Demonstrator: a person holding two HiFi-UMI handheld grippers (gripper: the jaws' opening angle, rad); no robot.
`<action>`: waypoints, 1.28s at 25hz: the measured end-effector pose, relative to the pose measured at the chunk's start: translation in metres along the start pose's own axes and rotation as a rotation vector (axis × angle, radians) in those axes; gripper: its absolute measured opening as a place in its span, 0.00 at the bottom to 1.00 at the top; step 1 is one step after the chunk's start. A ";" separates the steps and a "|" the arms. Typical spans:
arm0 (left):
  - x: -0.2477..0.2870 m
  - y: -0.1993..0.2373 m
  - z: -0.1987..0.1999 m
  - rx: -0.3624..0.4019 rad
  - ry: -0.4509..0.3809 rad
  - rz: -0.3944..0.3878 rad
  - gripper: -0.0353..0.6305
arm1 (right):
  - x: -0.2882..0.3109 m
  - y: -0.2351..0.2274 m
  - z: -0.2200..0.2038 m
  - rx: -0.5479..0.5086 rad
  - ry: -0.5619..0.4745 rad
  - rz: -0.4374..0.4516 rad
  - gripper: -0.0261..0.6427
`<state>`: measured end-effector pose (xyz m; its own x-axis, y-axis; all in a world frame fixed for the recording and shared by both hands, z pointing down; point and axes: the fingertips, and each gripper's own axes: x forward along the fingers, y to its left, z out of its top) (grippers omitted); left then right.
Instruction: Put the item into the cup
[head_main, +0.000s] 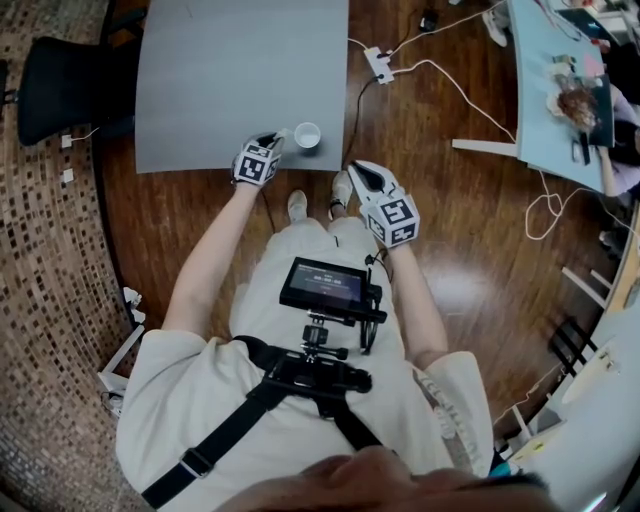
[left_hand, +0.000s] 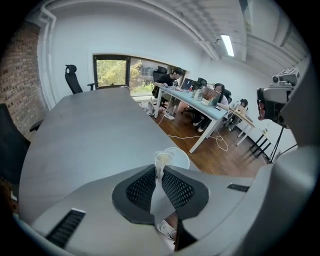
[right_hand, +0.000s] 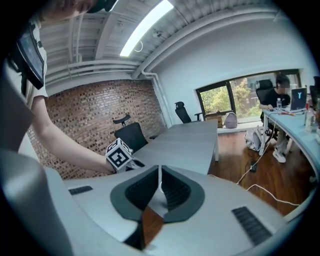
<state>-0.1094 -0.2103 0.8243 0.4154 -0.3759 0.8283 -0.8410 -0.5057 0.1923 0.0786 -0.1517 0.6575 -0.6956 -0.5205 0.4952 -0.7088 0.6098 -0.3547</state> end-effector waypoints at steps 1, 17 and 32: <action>-0.001 -0.006 0.007 0.022 0.001 -0.006 0.12 | -0.002 -0.002 -0.001 0.000 -0.001 -0.006 0.08; 0.032 -0.044 0.015 0.226 0.224 -0.005 0.12 | -0.013 -0.005 0.004 0.005 -0.031 -0.047 0.08; 0.046 -0.035 0.001 0.240 0.253 -0.004 0.27 | -0.016 -0.008 0.002 -0.007 -0.029 -0.040 0.08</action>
<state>-0.0606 -0.2109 0.8551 0.2941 -0.1844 0.9378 -0.7220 -0.6859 0.0915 0.0950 -0.1494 0.6510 -0.6703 -0.5615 0.4852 -0.7350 0.5924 -0.3299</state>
